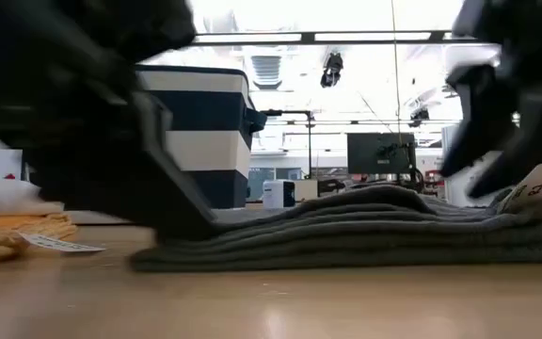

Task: Fold towel
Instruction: Fold the gray kitchen towel

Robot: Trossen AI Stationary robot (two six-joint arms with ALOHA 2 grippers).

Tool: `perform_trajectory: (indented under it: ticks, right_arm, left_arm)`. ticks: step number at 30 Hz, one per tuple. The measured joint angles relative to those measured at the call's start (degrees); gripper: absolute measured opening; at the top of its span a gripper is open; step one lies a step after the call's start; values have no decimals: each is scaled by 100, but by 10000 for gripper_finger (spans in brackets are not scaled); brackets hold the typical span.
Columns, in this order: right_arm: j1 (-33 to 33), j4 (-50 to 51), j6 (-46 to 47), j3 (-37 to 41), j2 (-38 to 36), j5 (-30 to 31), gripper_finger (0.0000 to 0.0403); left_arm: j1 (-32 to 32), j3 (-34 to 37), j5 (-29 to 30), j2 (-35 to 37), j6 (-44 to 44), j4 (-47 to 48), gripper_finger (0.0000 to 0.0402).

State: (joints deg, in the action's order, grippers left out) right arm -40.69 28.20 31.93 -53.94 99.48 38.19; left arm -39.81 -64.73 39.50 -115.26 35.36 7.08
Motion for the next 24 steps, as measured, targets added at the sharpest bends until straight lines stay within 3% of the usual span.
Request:
perform_trajectory:
  ticks: [7, 12, 19, 24]
  right_arm:
    - [-169, -687, 98, 34, -483, -50, 220]
    - [-78, -1384, 258, 38, 16, 312, 209]
    - [138, -2016, 160, -144, 552, 207, 195]
    - [201, -2008, -7, -316, 673, 206, 199]
  left_arm:
    - [363, -2, 227, 90, -202, -70, 77]
    - [325, -22, 163, 94, -273, -194, 77]
    - [120, -24, 89, 96, -282, -348, 77]
    - [100, -26, 15, -92, -801, -1148, 77]
